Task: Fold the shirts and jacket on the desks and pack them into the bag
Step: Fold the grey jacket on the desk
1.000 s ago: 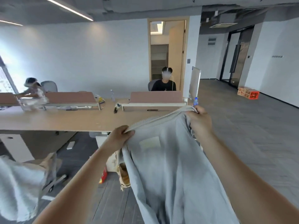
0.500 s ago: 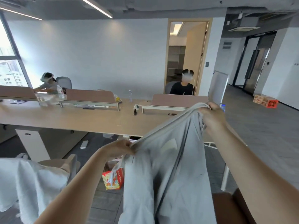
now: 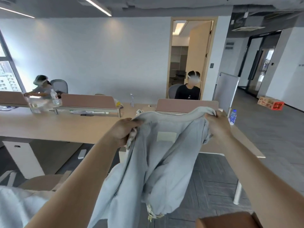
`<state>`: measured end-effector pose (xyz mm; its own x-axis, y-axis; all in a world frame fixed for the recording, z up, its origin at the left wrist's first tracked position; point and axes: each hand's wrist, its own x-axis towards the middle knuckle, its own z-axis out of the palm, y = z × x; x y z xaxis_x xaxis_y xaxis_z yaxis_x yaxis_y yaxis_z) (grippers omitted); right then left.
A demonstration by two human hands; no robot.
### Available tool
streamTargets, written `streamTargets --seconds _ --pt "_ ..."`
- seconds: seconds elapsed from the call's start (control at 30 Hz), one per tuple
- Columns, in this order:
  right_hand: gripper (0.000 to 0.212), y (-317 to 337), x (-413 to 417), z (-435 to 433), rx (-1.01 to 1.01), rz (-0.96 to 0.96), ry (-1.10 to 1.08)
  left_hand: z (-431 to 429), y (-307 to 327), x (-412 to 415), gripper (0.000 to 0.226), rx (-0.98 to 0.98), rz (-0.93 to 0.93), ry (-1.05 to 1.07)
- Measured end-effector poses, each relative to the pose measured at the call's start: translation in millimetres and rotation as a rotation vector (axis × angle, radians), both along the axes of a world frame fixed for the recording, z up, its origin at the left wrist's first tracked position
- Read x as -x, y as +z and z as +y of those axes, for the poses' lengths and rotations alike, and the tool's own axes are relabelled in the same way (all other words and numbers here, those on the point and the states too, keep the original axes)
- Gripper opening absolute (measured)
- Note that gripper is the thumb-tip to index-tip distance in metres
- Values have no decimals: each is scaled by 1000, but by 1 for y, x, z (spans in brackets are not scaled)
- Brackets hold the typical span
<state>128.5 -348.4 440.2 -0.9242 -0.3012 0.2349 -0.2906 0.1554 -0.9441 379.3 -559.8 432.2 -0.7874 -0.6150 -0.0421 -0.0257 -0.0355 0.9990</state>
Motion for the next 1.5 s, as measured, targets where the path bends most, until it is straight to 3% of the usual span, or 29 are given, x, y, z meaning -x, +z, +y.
streamTargets --seconds 0.1,0.17,0.33,0.5,0.67,0.8,0.93,1.0,1.13,1.3,1.5 --pt "12 -18 34 -22 -28 -18 39 -14 4 36 31 -12 68 -91" --pt "17 -26 63 -37 -33 -30 41 -26 2 68 53 3 105 -87" --pt "12 -30 144 -73 90 -124 23 -61 13 169 73 -3 122 -41" --pt "13 -5 214 -92 212 -113 -24 -102 21 260 59 -13 148 -68" --pt "14 27 281 -94 230 -70 -90 -121 45 350 66 123 193 -125" --pt "13 54 323 -96 277 22 -126 -132 67 409 60 101 315 -260" --pt "20 82 362 -110 254 110 -172 -141 90 473 21 -10 415 -230" --pt "21 91 381 -121 223 133 -202 -154 97 507 12 -37 425 -244" --pt "17 102 421 -146 204 151 -273 -186 107 567 29 -90 453 -228" --pt "17 99 460 -175 232 113 -307 -217 113 618 35 -92 470 -241" --pt "21 102 511 -206 288 111 -306 -254 116 665 6 -81 515 -266"
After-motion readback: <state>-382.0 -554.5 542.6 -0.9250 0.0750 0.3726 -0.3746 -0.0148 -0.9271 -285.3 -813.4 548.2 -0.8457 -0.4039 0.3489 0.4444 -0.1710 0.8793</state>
